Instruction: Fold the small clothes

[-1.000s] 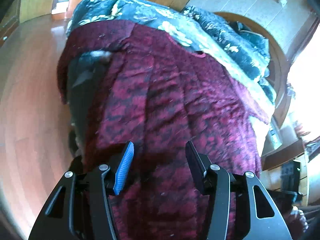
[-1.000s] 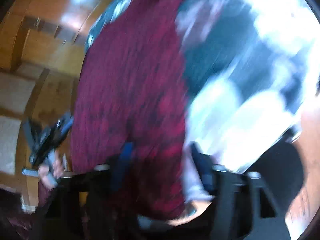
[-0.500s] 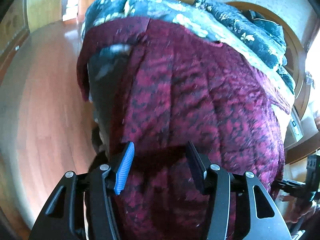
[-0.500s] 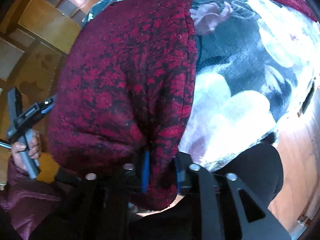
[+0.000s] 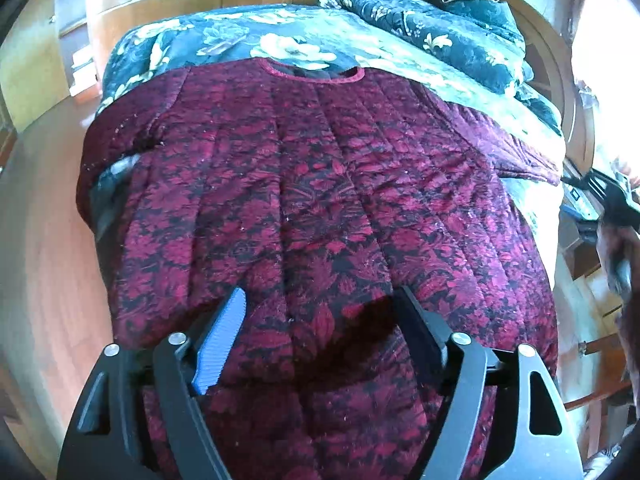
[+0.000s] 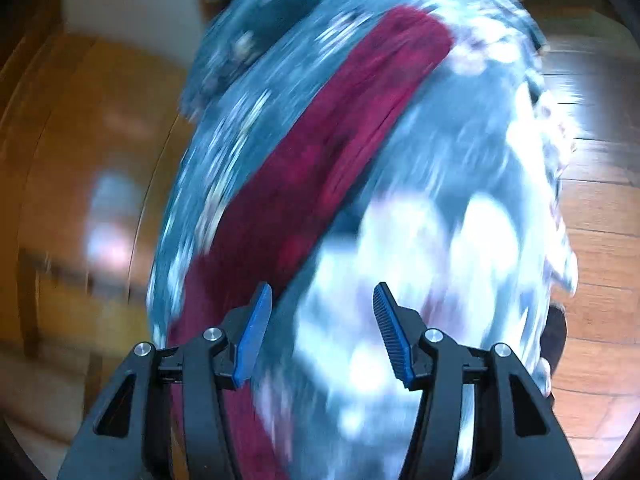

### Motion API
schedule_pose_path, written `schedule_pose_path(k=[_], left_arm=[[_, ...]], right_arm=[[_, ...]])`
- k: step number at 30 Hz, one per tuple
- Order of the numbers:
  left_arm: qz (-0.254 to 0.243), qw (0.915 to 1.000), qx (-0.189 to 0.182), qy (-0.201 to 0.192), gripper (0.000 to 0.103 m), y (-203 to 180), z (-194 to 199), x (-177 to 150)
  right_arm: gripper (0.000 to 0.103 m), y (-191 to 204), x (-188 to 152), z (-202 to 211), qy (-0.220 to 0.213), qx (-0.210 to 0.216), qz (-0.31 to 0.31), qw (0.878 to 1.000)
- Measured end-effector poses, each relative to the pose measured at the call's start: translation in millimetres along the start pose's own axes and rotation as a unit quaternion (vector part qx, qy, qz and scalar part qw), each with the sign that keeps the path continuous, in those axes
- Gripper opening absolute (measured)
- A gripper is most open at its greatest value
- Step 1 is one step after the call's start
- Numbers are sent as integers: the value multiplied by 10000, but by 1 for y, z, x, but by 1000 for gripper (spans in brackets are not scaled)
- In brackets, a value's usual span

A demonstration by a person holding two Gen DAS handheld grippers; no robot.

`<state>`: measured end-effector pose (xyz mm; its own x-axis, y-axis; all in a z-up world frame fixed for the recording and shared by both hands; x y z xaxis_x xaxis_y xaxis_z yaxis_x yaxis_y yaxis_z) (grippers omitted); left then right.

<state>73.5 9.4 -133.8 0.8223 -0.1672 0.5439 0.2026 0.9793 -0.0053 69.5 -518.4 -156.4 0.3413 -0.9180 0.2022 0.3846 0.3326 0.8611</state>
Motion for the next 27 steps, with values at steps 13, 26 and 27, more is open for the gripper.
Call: schedule_pose_path(k=[13,26,27], left_arm=[[278,9991,-112,293,82,5,-10,7],[926,9933,-677,143,82,25,-4,29],[984,9926,-707,117,82,27,-3,30]], right_arm=[[37,-55,114,-34,-817,-460,-940,9911],[12,157,62,-47,-420,45,2323,9717],[12,179,44,-58,-252,103,2619,9647]])
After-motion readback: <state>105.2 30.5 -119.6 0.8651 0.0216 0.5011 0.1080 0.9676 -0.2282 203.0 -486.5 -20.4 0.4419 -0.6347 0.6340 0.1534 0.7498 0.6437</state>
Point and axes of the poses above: each gripper's, at about its wrist camera, not at the fingertips, and z roughly against the way its jaws point, y to its left, x to its top, the point moved 1 cm from there along -z, roughly the way its jaws point, and after that the axes turned 12 degrees about x, right-handed, at the moved point
